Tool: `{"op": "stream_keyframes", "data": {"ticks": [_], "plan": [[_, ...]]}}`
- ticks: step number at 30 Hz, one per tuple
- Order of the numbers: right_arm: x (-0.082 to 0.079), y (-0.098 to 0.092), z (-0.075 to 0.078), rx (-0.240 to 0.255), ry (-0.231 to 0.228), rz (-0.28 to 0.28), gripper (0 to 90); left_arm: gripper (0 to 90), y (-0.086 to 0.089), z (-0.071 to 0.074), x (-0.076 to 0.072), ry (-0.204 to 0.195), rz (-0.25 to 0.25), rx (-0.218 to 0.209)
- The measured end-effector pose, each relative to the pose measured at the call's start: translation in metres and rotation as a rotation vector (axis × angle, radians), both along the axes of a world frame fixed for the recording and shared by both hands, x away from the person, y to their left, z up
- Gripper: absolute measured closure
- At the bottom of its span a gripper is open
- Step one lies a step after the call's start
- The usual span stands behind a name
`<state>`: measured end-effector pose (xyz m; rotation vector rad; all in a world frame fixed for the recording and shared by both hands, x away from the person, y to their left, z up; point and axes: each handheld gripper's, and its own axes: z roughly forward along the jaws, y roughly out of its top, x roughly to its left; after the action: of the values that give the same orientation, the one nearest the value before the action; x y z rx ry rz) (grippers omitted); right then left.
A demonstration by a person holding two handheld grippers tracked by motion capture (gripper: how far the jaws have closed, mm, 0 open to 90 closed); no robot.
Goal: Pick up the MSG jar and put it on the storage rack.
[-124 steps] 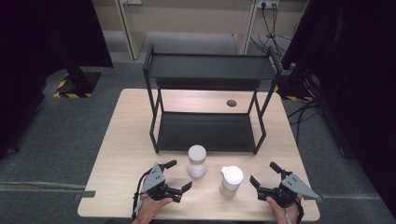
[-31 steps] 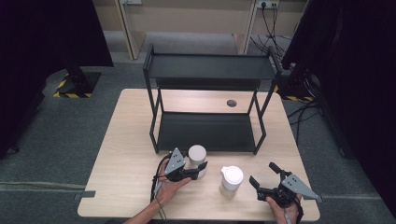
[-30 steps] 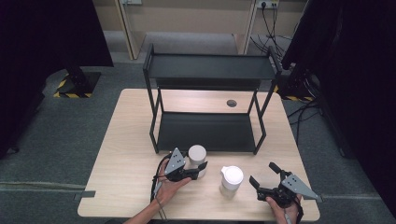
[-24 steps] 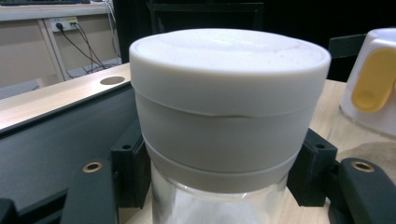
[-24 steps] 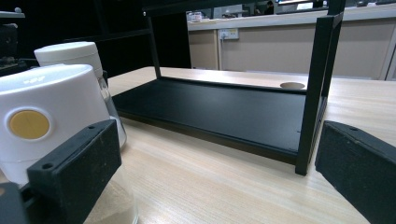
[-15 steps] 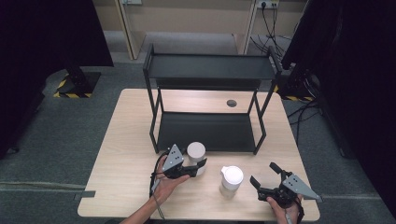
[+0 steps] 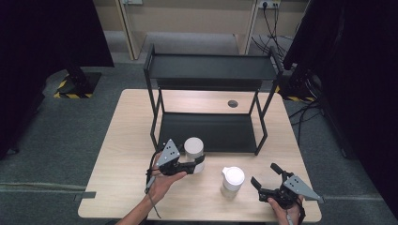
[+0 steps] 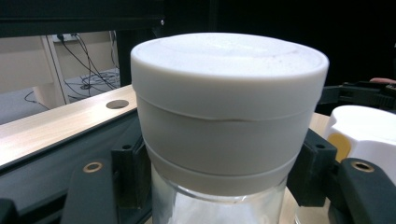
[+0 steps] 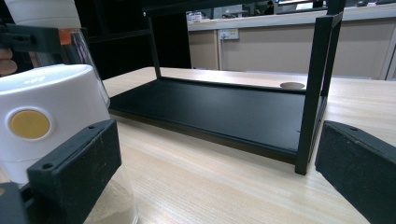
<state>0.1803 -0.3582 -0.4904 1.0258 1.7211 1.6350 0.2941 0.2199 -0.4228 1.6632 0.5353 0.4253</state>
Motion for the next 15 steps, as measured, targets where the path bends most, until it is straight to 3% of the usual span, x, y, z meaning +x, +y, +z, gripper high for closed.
{"op": "stream_keyframes", "data": {"ticks": [15], "plan": [[0.0, 0.0, 0.0, 0.003, 0.001, 0.0, 0.5, 34.9, 0.006, 0.016, 0.002, 0.015, -0.02, -0.006]]}}
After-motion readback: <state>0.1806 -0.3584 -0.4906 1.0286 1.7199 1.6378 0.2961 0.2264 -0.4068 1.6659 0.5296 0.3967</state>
